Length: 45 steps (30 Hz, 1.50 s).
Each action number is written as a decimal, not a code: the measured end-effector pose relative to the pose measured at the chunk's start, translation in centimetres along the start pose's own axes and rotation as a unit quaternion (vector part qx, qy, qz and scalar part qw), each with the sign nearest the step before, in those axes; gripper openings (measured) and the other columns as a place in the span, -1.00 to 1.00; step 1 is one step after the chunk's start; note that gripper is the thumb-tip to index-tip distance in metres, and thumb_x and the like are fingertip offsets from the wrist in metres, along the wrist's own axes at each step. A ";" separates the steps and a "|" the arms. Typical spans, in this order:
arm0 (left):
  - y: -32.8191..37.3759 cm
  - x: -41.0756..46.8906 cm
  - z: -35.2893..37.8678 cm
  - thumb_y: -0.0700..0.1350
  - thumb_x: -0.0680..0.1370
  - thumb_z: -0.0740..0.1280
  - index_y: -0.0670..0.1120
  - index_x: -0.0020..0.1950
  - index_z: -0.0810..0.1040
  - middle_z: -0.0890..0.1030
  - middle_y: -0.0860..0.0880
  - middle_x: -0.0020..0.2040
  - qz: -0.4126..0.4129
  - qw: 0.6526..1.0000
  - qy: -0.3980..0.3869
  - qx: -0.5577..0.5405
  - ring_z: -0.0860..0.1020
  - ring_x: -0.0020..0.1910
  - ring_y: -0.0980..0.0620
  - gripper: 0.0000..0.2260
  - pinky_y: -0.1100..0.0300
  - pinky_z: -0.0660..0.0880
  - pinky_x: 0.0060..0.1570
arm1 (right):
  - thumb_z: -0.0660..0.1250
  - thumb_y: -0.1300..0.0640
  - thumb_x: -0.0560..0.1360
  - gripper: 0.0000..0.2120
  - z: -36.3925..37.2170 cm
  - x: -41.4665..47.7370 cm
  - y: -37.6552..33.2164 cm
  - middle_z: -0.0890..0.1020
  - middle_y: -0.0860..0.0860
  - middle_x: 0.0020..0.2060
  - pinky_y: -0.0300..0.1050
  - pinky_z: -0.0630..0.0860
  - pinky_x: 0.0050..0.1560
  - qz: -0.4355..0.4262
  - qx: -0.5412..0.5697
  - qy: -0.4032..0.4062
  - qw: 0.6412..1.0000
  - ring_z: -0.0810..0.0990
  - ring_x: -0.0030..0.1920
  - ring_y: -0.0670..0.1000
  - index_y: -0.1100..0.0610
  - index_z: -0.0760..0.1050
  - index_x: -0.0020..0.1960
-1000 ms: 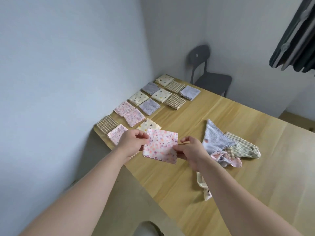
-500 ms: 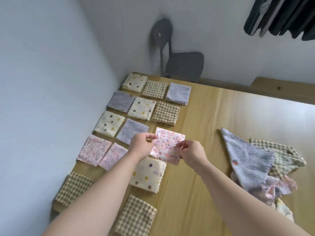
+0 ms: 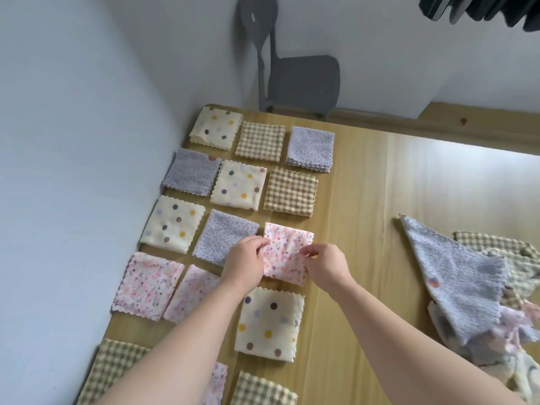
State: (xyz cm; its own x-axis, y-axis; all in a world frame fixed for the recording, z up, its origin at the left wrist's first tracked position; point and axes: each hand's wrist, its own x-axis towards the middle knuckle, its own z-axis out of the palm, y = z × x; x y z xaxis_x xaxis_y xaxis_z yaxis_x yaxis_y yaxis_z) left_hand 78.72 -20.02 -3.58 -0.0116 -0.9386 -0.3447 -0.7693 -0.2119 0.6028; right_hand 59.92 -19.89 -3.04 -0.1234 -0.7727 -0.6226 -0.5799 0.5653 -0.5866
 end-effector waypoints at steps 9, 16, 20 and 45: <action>2.2 -1.6 -0.3 -0.30 0.59 0.25 -0.06 0.03 0.67 0.61 0.06 0.09 0.008 0.998 0.063 0.021 0.57 0.07 0.06 -0.76 0.25 0.50 0.01 | 0.22 0.23 0.58 -0.71 -1.7 -2.6 0.5 0.54 0.03 0.22 -0.29 0.39 -0.36 -0.016 -0.007 0.025 1.000 0.59 -0.09 0.03 0.03 0.60 0.21; 10.6 -7.1 2.6 -0.31 0.55 0.27 0.05 -0.13 0.65 0.57 0.21 -0.14 0.049 0.998 0.024 -0.035 0.53 -0.15 0.22 -0.72 0.45 0.42 -0.15 | 0.29 0.06 0.62 -0.82 -8.0 -9.3 4.7 0.62 -0.06 0.08 -0.31 0.42 -0.25 -0.025 0.086 0.089 0.992 0.59 -0.09 -0.12 0.02 0.62 0.15; 15.2 -10.5 6.3 -0.32 0.52 0.29 0.01 -0.14 0.68 0.62 0.16 -0.13 0.070 0.995 0.033 -0.066 0.57 -0.13 0.17 -0.72 0.33 0.47 -0.07 | 0.30 0.02 0.62 -0.83 -12.8 -12.4 8.2 0.67 -0.10 -0.08 -0.13 0.56 -0.05 -0.034 0.136 0.143 0.980 0.64 -0.07 -0.07 0.02 0.64 0.11; 43.9 -38.3 34.3 -0.26 0.54 0.39 -0.02 -0.19 0.68 0.65 0.00 -0.35 -0.069 0.957 0.139 -0.246 0.52 -0.39 0.12 -0.81 0.20 0.44 -0.34 | 0.27 0.00 0.65 -0.81 -42.5 -30.3 42.1 0.69 -0.04 -0.13 0.14 0.66 0.02 -0.116 0.206 0.059 0.970 0.69 -0.08 0.00 0.06 0.62 0.05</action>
State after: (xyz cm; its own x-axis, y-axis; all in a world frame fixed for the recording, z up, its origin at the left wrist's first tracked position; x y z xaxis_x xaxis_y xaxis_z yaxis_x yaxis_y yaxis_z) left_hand 23.46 15.91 11.39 0.2912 -0.9140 -0.2825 -0.3565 -0.3778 0.8545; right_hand 5.01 15.04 13.20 -0.1340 -0.9070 -0.3993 -0.2348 0.4205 -0.8764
